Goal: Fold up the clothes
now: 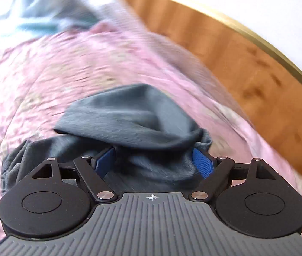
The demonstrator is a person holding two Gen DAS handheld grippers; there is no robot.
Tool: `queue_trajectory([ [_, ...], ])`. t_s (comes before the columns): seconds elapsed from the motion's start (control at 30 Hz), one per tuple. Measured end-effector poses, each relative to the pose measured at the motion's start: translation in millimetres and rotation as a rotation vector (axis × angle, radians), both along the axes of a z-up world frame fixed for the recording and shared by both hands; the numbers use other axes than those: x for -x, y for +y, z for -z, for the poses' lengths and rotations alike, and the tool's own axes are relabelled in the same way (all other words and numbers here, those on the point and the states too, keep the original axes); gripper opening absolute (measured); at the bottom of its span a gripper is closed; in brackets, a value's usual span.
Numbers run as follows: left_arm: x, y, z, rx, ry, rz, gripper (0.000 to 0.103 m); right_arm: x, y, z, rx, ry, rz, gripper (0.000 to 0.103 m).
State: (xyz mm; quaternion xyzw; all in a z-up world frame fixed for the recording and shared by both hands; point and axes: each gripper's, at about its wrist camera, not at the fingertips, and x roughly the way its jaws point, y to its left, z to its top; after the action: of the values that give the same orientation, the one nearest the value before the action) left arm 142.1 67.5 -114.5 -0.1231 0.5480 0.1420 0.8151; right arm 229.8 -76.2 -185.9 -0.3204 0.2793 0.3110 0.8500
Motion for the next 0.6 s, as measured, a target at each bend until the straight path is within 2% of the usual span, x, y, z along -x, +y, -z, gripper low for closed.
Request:
queue_trajectory([
  [0.03,3.2,1.6,1.2,0.008,0.001,-0.009,0.102,-6.1,5.0,-2.7,0.01,-0.005,-0.001,0.047],
  [0.07,6.0,3.1,2.6,0.018,0.001,-0.017,0.102,-17.5,1.7,-10.7,-0.02,0.026,0.035,0.001],
  [0.17,6.8,3.3,6.1,0.045,-0.011,-0.025,0.102,-40.0,-52.0,-54.2,-0.232,0.043,0.264,0.001],
  [0.3,-5.4,-10.5,8.5,0.056,-0.052,0.028,0.102,-38.3,-174.9,-99.2,-0.386,-0.058,0.702,0.0],
  [0.37,-16.6,-21.8,13.0,0.063,-0.069,0.07,0.102,-30.8,-242.8,-92.2,-0.387,-0.027,0.943,0.0],
  [0.4,-22.9,-28.5,18.5,0.053,-0.067,0.093,0.103,-31.8,-274.0,-80.1,-0.34,-0.005,1.029,0.0],
  [0.47,-36.0,-42.9,31.9,0.022,-0.054,0.14,0.103,-16.8,-306.5,-55.2,-0.267,0.058,1.106,0.001],
  [0.6,-56.4,-62.8,46.2,-0.058,-0.08,0.209,0.102,34.7,-322.4,-18.6,-0.242,0.145,1.159,0.015],
])
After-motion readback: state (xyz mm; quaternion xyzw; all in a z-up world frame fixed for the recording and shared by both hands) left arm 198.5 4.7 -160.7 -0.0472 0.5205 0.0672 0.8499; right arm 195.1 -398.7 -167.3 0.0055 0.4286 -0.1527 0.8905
